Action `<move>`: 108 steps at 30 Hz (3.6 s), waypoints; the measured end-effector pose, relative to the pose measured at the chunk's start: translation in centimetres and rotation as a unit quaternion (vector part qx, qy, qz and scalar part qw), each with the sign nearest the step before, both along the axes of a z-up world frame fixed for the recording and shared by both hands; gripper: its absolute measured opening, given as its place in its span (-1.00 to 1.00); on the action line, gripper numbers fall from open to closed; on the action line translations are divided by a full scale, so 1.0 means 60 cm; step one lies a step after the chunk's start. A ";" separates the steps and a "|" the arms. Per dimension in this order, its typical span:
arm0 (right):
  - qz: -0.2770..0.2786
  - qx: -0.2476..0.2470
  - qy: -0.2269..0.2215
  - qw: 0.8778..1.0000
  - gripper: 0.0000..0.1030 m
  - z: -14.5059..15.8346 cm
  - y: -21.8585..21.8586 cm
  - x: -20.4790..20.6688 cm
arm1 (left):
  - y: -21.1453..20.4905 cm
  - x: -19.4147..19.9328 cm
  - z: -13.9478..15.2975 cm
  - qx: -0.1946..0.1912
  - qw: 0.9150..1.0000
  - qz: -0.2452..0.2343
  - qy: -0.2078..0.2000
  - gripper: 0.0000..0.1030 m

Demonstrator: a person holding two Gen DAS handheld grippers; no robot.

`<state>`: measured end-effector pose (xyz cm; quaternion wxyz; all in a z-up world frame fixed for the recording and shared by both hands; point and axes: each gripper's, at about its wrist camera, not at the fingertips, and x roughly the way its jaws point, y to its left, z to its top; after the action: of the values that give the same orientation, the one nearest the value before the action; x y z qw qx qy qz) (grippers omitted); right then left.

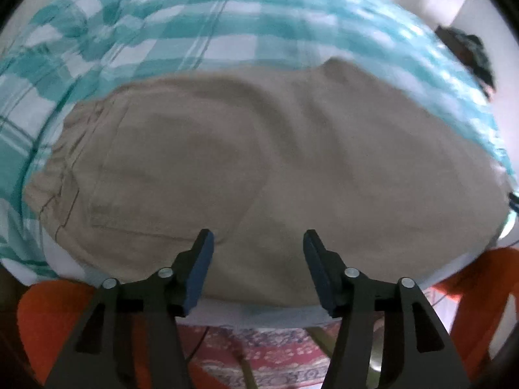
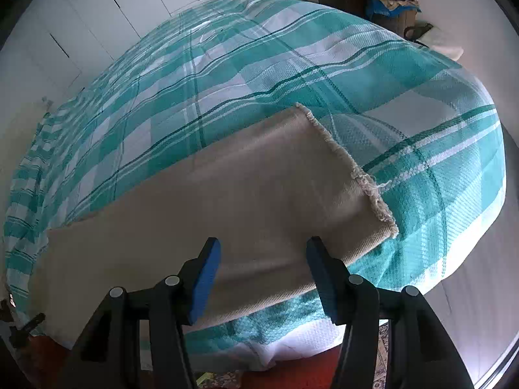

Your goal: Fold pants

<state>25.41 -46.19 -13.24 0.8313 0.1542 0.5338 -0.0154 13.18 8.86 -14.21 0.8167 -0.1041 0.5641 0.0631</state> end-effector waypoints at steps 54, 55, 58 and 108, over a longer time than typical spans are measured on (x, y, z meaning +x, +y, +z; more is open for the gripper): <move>0.000 -0.137 -0.128 0.982 0.27 0.076 0.033 -0.045 | -0.525 0.360 -0.056 0.051 0.965 -0.258 0.005 0.52; 0.002 -0.137 -0.129 0.982 0.28 0.076 0.036 -0.043 | -0.528 0.375 -0.057 0.051 0.967 -0.249 0.003 0.52; 0.008 -0.140 -0.130 0.982 0.29 0.076 0.041 -0.040 | -0.528 0.382 -0.058 0.048 0.971 -0.234 0.008 0.51; -0.100 0.280 -0.045 0.954 -0.88 -0.045 -0.116 0.029 | -0.563 0.142 -0.026 -0.013 0.960 -0.280 0.001 0.68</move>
<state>27.16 -53.16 -15.96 0.7720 0.4340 0.4606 0.0589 21.69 -24.95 -15.74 0.7997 0.0471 0.5723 -0.1754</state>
